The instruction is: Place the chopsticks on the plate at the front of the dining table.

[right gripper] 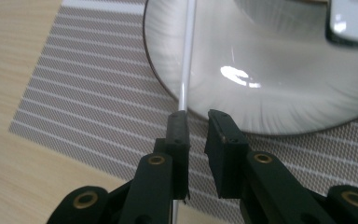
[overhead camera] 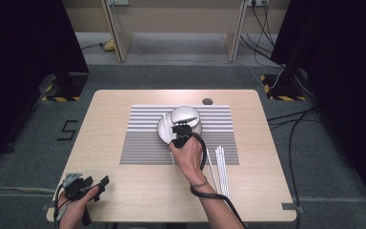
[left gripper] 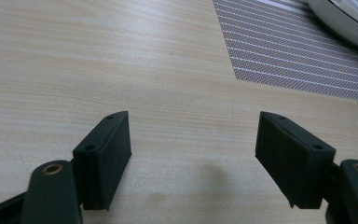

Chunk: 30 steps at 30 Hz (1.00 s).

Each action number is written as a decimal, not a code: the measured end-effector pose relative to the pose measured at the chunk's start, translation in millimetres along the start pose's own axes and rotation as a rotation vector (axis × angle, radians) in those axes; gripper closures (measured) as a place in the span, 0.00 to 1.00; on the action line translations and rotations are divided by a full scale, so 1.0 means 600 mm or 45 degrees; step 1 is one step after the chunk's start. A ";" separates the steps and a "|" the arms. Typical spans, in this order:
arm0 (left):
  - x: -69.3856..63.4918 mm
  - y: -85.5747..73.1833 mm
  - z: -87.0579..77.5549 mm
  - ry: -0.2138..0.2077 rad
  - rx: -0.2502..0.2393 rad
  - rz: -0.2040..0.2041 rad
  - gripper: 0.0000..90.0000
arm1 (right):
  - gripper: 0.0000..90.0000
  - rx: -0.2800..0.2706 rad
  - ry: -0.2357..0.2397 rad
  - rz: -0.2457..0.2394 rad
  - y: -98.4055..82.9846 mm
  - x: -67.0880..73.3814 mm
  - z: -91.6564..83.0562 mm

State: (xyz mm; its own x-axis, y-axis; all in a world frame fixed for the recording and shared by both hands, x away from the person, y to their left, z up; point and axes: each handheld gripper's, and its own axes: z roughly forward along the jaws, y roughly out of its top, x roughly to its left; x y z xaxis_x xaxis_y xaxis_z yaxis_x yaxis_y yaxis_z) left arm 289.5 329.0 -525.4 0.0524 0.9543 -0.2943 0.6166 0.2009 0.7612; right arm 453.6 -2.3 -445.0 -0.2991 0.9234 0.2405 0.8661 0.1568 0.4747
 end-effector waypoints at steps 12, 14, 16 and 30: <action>-0.001 0.000 0.000 0.004 -0.001 0.004 0.28 | 0.89 0.122 -0.017 -0.038 -0.043 -0.013 -0.006; -0.001 -0.001 0.000 0.004 -0.002 0.003 0.28 | 0.89 0.138 -0.022 -0.039 -0.048 -0.014 -0.004; -0.001 -0.001 0.000 0.004 -0.001 0.003 0.28 | 0.89 0.153 -0.024 -0.041 -0.051 -0.014 -0.001; -0.001 -0.001 0.000 0.001 -0.004 -0.001 0.28 | 0.89 0.195 -0.009 -0.056 -0.050 0.013 0.016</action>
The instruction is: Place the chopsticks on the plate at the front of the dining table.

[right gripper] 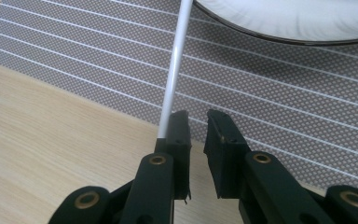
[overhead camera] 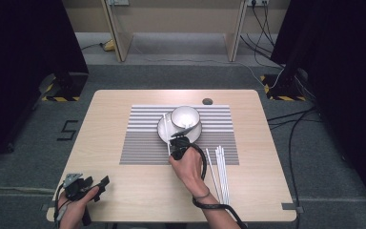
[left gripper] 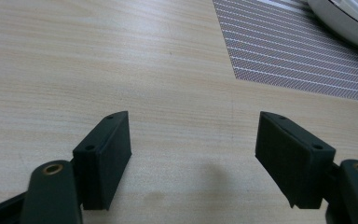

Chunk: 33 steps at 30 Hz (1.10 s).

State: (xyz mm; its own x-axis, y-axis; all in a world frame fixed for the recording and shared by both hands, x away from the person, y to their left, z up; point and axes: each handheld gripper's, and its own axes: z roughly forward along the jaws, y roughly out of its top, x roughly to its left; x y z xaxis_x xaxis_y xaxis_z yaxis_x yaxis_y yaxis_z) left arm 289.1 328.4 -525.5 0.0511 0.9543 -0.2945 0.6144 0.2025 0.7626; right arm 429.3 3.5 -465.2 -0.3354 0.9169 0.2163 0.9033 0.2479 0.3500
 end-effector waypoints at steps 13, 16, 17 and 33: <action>0.000 0.000 0.000 -0.001 0.000 0.000 0.28 | 0.89 0.009 0.021 0.008 0.014 0.024 0.016; 0.000 0.000 0.000 -0.001 0.000 0.000 0.29 | 0.89 0.006 0.024 0.010 0.018 0.027 0.016; 0.000 0.000 0.000 -0.002 0.000 0.000 0.28 | 0.89 0.004 0.026 0.014 0.019 0.028 0.016; 0.000 0.000 0.000 -0.003 0.000 0.000 0.29 | 0.88 -0.016 0.025 0.026 0.024 0.026 0.016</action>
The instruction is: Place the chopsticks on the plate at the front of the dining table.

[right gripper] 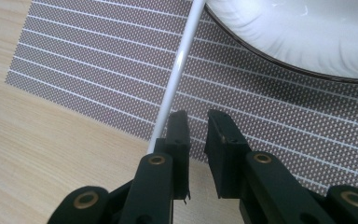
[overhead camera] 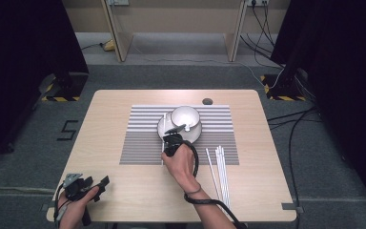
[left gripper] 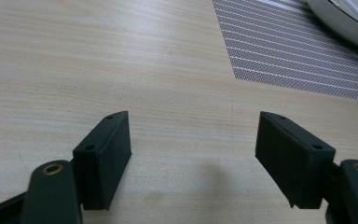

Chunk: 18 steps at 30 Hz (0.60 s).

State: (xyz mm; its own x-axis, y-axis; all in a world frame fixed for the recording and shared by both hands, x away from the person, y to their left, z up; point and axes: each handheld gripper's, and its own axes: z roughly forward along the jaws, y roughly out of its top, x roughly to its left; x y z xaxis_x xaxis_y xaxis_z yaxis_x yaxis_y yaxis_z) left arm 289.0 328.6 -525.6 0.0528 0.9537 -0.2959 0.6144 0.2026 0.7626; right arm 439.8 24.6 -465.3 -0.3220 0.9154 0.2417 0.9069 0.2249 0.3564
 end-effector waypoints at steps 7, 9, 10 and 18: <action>0.000 0.000 0.000 0.003 0.002 0.003 0.29 | 0.86 -0.023 0.004 0.008 -0.006 -0.013 -0.018; -0.001 0.000 0.000 0.005 0.003 0.006 0.29 | 0.86 -0.028 0.003 0.016 -0.009 -0.019 -0.024; -0.001 0.000 0.000 0.005 0.003 0.006 0.29 | 0.86 -0.033 0.003 0.019 -0.011 -0.023 -0.027; -0.001 0.000 0.000 0.006 0.001 0.004 0.29 | 0.85 -0.048 -0.007 0.044 -0.027 -0.056 -0.056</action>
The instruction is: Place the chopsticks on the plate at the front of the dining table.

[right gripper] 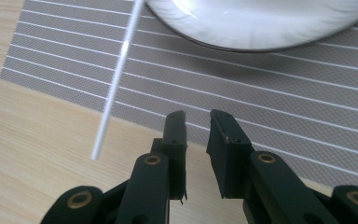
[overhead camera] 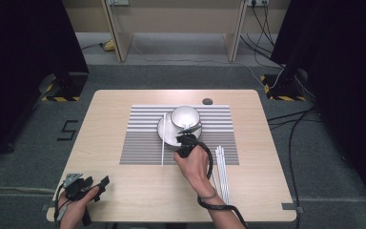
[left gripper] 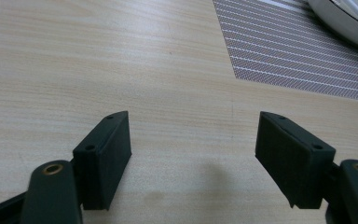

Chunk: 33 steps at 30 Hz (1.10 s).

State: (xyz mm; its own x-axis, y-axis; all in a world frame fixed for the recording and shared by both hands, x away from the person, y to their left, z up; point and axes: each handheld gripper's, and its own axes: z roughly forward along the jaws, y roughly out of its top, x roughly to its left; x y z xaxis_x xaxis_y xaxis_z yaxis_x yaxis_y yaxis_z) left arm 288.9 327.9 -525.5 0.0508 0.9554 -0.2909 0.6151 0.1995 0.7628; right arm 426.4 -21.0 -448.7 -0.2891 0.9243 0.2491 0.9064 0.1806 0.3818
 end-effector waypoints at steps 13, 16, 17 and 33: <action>-0.001 0.000 0.000 0.005 0.001 -0.001 0.29 | 0.85 -0.017 -0.066 0.098 -0.021 -0.080 -0.042; -0.001 0.000 0.000 0.006 0.001 0.001 0.29 | 0.85 -0.021 -0.080 0.113 -0.026 -0.093 -0.046; -0.001 0.000 0.000 0.006 0.000 -0.001 0.29 | 0.85 -0.025 -0.083 0.114 -0.027 -0.097 -0.047; -0.002 0.000 0.000 0.006 0.000 -0.001 0.29 | 0.85 -0.004 -0.125 0.216 -0.055 -0.169 -0.061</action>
State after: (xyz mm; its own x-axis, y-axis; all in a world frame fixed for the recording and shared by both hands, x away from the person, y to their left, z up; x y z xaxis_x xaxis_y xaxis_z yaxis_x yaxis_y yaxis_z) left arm 288.7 327.0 -525.4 0.0469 0.9562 -0.2889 0.6153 0.2002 0.7624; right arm 414.4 -133.1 -454.2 -0.1009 0.9698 0.2220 0.9385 0.0187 0.3449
